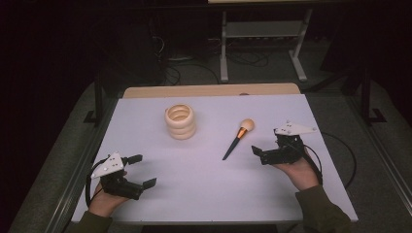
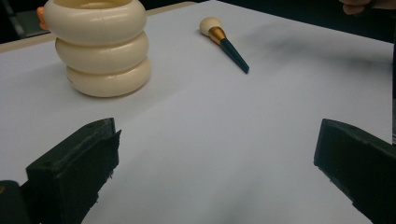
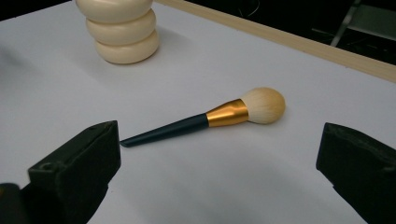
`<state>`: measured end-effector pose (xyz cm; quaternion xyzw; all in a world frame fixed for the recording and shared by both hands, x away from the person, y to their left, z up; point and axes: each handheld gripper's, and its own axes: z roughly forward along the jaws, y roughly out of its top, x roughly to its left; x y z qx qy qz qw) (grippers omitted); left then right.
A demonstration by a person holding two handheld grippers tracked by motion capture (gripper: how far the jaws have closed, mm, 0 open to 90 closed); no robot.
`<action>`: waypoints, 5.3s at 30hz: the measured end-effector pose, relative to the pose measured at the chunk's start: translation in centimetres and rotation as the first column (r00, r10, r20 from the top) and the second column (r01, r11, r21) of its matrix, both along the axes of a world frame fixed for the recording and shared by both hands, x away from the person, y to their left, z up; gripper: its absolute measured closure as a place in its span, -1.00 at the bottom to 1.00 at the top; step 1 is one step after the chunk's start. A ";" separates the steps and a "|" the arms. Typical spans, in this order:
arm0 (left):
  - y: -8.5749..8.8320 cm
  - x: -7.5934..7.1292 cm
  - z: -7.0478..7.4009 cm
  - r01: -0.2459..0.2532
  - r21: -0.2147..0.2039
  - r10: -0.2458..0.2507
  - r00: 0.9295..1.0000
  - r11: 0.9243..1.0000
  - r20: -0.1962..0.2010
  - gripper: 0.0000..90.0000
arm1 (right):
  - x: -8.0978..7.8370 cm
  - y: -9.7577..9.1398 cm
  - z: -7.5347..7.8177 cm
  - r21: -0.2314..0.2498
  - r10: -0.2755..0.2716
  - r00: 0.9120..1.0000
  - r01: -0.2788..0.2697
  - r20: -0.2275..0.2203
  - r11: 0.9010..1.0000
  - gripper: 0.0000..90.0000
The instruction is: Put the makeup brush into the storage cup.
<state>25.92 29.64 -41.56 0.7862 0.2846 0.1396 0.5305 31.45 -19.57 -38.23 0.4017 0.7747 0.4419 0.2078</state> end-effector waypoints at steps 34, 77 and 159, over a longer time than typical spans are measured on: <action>-0.1 0.0 0.0 0.015 0.017 -0.015 1.000 1.000 -0.001 -1.00 | 3.4 3.3 0.8 -0.059 -0.007 0.996 0.002 -0.085 0.998 -1.00; -0.4 -0.1 0.1 0.015 0.000 -0.015 1.000 1.000 0.005 -1.00 | 8.5 7.9 -1.4 -0.123 -0.049 0.961 0.016 -0.274 0.992 -1.00; -0.4 0.0 0.1 0.018 -0.004 -0.018 1.000 1.000 0.001 -1.00 | 10.7 8.6 -4.5 -0.257 -0.219 0.881 0.116 -0.420 0.960 -0.33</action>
